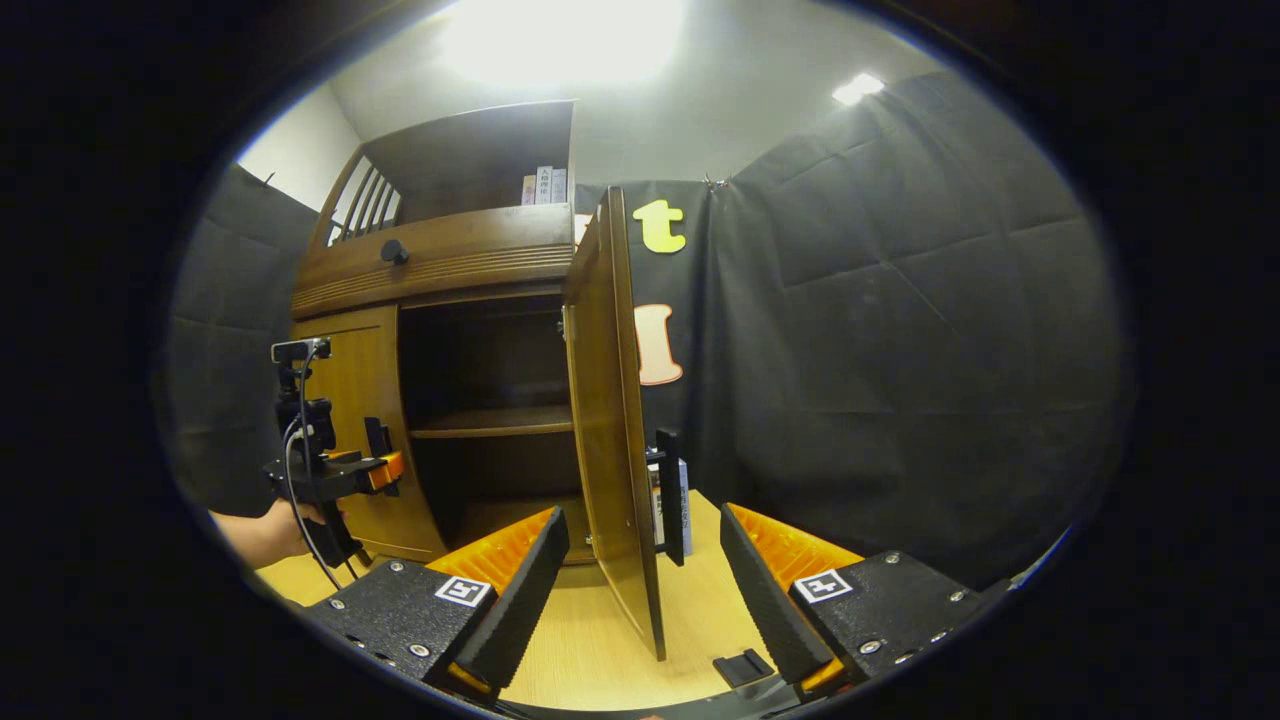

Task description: Open the right door of the double-door shoe cabinet with the right hand, and open the left door with the left hand.

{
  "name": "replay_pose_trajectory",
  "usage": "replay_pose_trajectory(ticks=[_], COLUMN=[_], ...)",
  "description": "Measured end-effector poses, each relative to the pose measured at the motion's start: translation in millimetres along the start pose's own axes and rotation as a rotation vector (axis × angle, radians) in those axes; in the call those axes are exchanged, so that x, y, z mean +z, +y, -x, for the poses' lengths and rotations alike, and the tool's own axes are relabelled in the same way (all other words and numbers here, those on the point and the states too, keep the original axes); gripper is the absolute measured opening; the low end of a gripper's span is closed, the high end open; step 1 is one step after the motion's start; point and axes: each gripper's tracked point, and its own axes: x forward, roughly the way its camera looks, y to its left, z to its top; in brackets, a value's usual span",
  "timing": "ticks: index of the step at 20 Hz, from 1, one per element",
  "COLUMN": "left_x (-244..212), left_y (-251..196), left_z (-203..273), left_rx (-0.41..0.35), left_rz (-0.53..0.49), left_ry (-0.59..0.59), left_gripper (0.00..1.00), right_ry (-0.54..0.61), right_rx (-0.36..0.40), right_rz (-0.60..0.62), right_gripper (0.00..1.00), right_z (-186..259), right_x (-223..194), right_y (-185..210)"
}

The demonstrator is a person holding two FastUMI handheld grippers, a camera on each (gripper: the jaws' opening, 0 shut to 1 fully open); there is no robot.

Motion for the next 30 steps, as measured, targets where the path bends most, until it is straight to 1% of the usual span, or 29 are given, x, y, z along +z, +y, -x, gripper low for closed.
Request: replay_pose_trajectory(ticks=[2, 3, 4, 6, 7, 9, 10, 11, 13, 17, 18, 20, 21, 22, 25, 26, 27, 30], left_x=[2, 3, 1, -2, -4, -3, -8, -10, -6, -2, -1, 3, 6, 10, 19, 23, 26, 33], left_y=[-8, -10, -8, -14, -8, -8, -7, -8, -9, -12, -11, -11, -12, -11, -9, -6, -5, 0], left_z=[-7, -9, -10, -13, -9, -19, -14, -11, -6, 4, 6, 8, 8, 10, 16, 17, 18, 24], left_rx=[-0.031, -0.033, -0.025, -0.042, -0.016, -0.021, -0.021, -0.025, -0.036, -0.071, -0.077, -0.084, -0.088, -0.094, -0.112, -0.117, -0.122, -0.134], left_rz=[0.010, 0.010, 0.005, 0.012, 0.002, 0.014, 0.022, 0.044, 0.045, 0.054, 0.053, 0.059, 0.061, 0.064, 0.072, 0.074, 0.078, 0.083], left_ry=[-0.001, -0.006, -0.011, 0.009, 0.031, 0.043, 0.051, 0.056, 0.055, 0.051, 0.051, 0.053, 0.054, 0.054, 0.052, 0.051, 0.050, 0.047], left_gripper=[0.93, 0.84, 0.71, 0.44, 0.40, 0.33, 0.31, 0.28, 0.24, 0.15, 0.22, 0.22, 0.22, 0.29, 0.29, 0.29, 0.26, 0.18], right_ry=[0.010, 0.013, 0.014, 0.013, 0.009, 0.009, 0.010, 0.010, 0.000, -0.005, -0.003, -0.001, -0.002, -0.002, -0.002, -0.002, -0.001, 0.005], right_rx=[0.009, 0.012, 0.018, 0.028, 0.035, 0.058, 0.069, 0.078, 0.092, 0.119, 0.126, 0.138, 0.145, 0.153, 0.174, 0.181, 0.187, 0.206], right_rz=[-0.003, -0.005, -0.008, -0.013, -0.016, -0.019, -0.020, -0.019, -0.019, -0.022, -0.025, -0.033, -0.036, -0.038, -0.036, -0.036, -0.037, -0.034], right_gripper=[0.92, 0.94, 0.94, 0.94, 0.92, 0.92, 0.94, 0.92, 0.94, 0.92, 0.94, 0.92, 0.94, 0.94, 0.94, 0.92, 0.94, 0.92], right_z=[0, 1, 0, 1, 1, 0, -1, -1, -1, -3, -3, -3, -1, -2, 0, 0, 0, 0], right_x=[-3, -2, -3, 0, 2, 1, 1, 2, 6, 7, 6, 6, 6, 7, 5, 5, 5, 2], right_y=[3, 4, 7, 12, 14, 21, 24, 27, 33, 45, 49, 57, 62, 68, 80, 86, 90, 103])
